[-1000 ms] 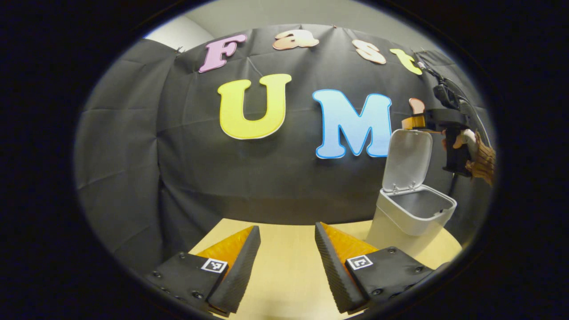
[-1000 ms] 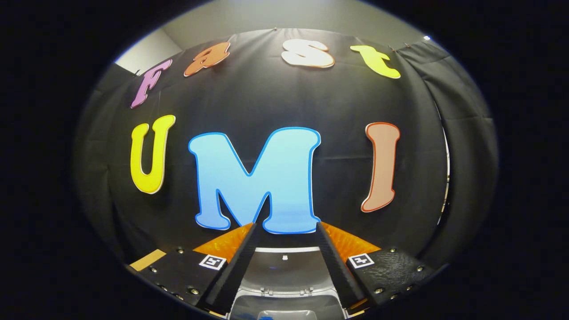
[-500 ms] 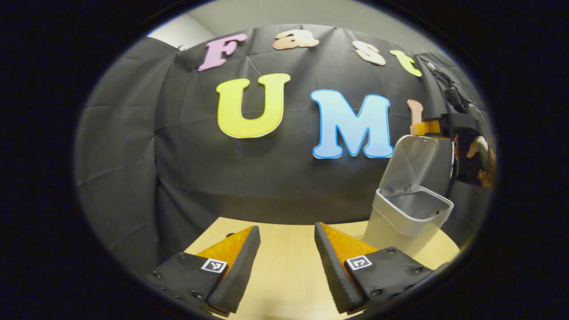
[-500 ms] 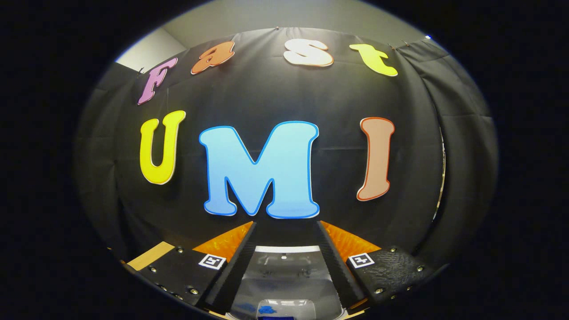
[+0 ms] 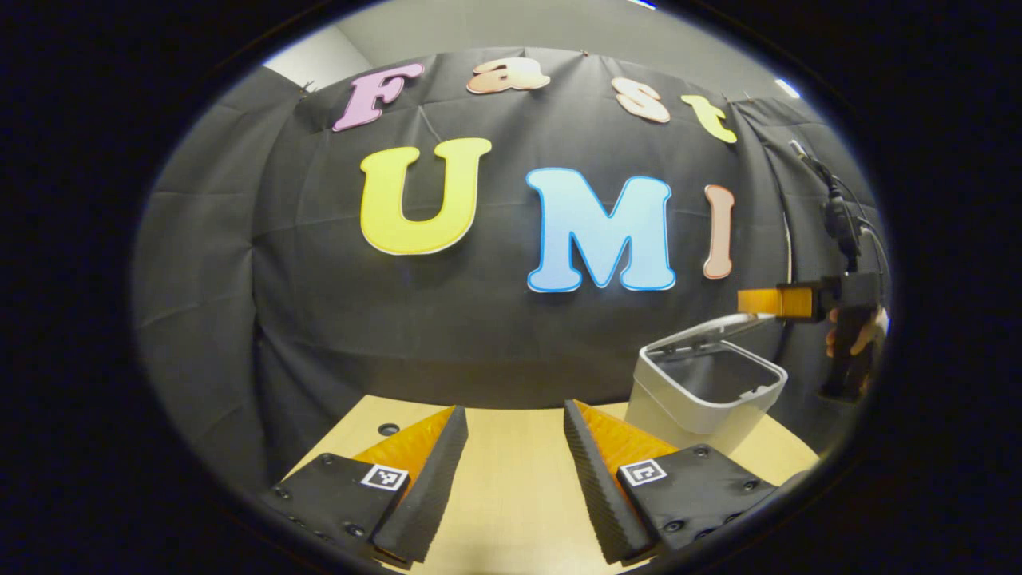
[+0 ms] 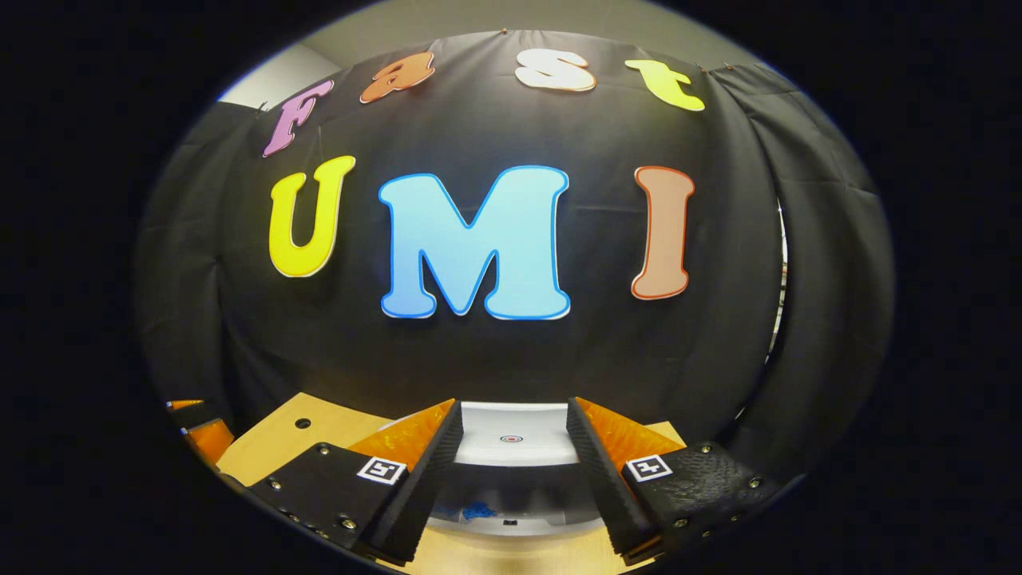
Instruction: Press the lid of the desktop garbage bin to open it, pick up the crumpled paper on the desktop and throw it into the bin, then pick up the pop can on the desktop and drop it into the bin, and finally close the garbage bin lid.
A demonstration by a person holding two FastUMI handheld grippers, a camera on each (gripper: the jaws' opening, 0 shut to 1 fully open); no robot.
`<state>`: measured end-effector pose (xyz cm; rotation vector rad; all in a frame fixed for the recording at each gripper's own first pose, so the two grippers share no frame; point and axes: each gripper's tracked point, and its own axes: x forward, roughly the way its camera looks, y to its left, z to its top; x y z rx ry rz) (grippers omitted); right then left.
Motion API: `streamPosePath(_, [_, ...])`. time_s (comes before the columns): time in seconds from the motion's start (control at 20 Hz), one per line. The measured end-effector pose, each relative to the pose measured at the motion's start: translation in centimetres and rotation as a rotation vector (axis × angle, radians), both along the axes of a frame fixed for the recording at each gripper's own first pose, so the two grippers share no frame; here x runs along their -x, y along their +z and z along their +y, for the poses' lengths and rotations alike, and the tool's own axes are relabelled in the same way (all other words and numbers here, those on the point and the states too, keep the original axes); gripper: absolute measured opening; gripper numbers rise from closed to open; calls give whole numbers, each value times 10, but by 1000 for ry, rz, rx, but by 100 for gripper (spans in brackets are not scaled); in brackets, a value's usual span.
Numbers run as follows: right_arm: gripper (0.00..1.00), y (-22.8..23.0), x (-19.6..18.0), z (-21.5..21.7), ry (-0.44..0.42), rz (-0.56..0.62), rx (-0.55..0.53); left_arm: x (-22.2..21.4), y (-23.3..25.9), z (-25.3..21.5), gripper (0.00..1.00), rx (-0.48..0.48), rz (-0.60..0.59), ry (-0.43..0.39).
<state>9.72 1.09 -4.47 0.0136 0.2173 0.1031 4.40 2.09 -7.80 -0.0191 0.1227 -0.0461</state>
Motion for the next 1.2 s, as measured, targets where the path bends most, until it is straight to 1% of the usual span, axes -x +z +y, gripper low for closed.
streamPosePath(0.1, [85, -13, 7, 0, -1, 25, -6, 1, 3, -2, 84, 4, -5, -3])
streamPosePath(0.15, [85, -19, 9, 0, -3, 38, -9, 3, 3, -1, 81, 5, -6, -2])
streamPosePath(0.2, [85, -26, 12, 0, -5, 51, -12, 4, 3, -1, 84, 6, -6, -2])
streamPosePath(0.25, [85, -31, 14, 0, -7, 64, -14, 4, 3, 0, 81, 6, -5, 1])
streamPosePath(0.45, [86, -50, 20, 2, -15, 93, -6, 9, 6, 6, 81, 0, -10, 13])
streamPosePath(0.5, [86, -54, 21, 2, -15, 98, -2, 11, 6, 7, 84, -2, -10, 17])
streamPosePath(0.55, [86, -57, 22, 3, -14, 105, 1, 12, 7, 7, 81, -2, -11, 18])
streamPosePath(0.6, [86, -60, 23, 3, -13, 109, 2, 13, 7, 8, 84, -1, -11, 18])
streamPosePath(0.85, [86, -73, 28, 5, -11, 132, 7, 15, 8, 8, 84, 3, -12, 23])
streamPosePath(0.9, [85, -72, 28, 4, -13, 120, 9, 15, 8, 9, 81, 5, -14, 23])
streamPosePath(0.95, [86, -74, 28, 4, -14, 124, 9, 15, 7, 8, 81, 6, -13, 22])
streamPosePath(1.0, [86, -74, 28, 4, -16, 116, 4, 15, 7, 8, 84, 7, -11, 23])
streamPosePath(1.15, [86, -75, 28, 4, -25, 104, -6, 14, 7, 10, 81, 8, -13, 26])
streamPosePath(1.2, [86, -75, 27, 4, -27, 91, -3, 14, 7, 10, 84, 8, -13, 27])
